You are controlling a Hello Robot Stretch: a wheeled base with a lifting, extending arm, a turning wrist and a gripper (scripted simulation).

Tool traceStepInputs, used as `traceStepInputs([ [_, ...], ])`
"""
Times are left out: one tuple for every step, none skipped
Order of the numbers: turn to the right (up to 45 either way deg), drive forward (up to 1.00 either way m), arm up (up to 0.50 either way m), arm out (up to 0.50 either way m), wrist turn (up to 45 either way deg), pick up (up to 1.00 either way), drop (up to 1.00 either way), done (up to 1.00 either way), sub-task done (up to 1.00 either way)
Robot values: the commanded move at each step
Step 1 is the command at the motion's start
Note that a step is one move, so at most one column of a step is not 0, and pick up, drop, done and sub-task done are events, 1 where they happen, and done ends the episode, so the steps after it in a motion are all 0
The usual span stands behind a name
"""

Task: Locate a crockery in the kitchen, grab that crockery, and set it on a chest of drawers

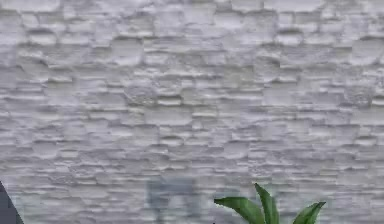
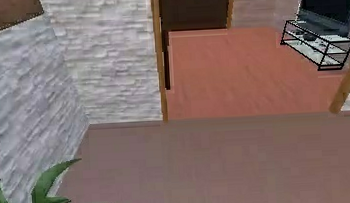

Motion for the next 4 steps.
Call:
traceStepInputs([
  [-45.0, 0.0, 0.0, 0.0, 0.0, 0.0, 0.0, 0.0, 0.0],
  [-45.0, 0.0, 0.0, 0.0, 0.0, 0.0, 0.0, 0.0, 0.0],
  [-24.0, 0.0, 0.0, 0.0, 0.0, 0.0, 0.0, 0.0, 0.0],
  [0.0, 0.25, 0.0, 0.0, 0.0, 0.0, 0.0, 0.0, 0.0],
])
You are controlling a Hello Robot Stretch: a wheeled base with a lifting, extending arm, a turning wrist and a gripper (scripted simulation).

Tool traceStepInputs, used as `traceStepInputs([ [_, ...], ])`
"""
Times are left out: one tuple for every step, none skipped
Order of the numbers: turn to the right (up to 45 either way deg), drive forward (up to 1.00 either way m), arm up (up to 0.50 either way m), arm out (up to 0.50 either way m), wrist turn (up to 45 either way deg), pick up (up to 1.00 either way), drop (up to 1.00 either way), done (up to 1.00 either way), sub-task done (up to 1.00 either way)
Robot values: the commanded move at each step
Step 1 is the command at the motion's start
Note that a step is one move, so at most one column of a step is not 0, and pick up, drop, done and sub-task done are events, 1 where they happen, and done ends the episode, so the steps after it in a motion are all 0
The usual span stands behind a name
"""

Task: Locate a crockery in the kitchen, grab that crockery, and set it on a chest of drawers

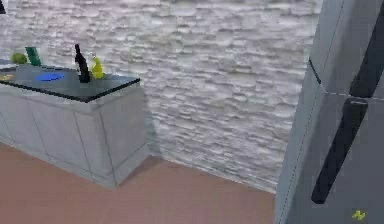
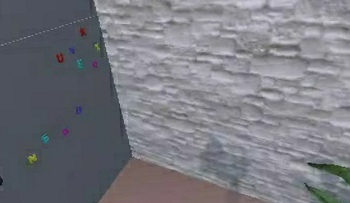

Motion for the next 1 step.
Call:
traceStepInputs([
  [-45.0, 0.0, 0.0, 0.0, 0.0, 0.0, 0.0, 0.0, 0.0],
])
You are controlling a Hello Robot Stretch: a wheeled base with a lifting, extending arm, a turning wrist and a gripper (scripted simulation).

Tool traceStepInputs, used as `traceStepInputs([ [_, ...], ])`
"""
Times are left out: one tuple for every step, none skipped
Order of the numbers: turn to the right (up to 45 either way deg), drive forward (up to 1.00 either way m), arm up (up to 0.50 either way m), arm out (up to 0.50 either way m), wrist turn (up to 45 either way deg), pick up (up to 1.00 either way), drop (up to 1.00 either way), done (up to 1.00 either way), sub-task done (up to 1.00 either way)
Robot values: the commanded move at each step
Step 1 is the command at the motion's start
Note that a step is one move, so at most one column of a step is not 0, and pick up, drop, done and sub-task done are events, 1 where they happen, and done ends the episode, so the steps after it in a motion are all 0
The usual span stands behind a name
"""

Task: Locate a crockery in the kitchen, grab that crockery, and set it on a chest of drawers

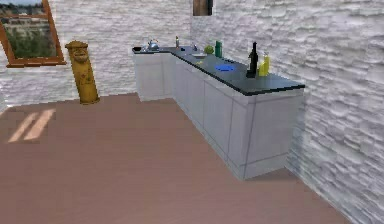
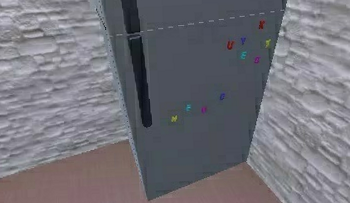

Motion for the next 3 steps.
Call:
traceStepInputs([
  [-6.0, 0.0, 0.0, 0.0, 0.0, 0.0, 0.0, 0.0, 0.0],
  [0.0, 1.0, 0.0, 0.0, 0.0, 0.0, 0.0, 0.0, 0.0],
  [-3.0, 0.0, 0.0, 0.0, 0.0, 0.0, 0.0, 0.0, 0.0],
])
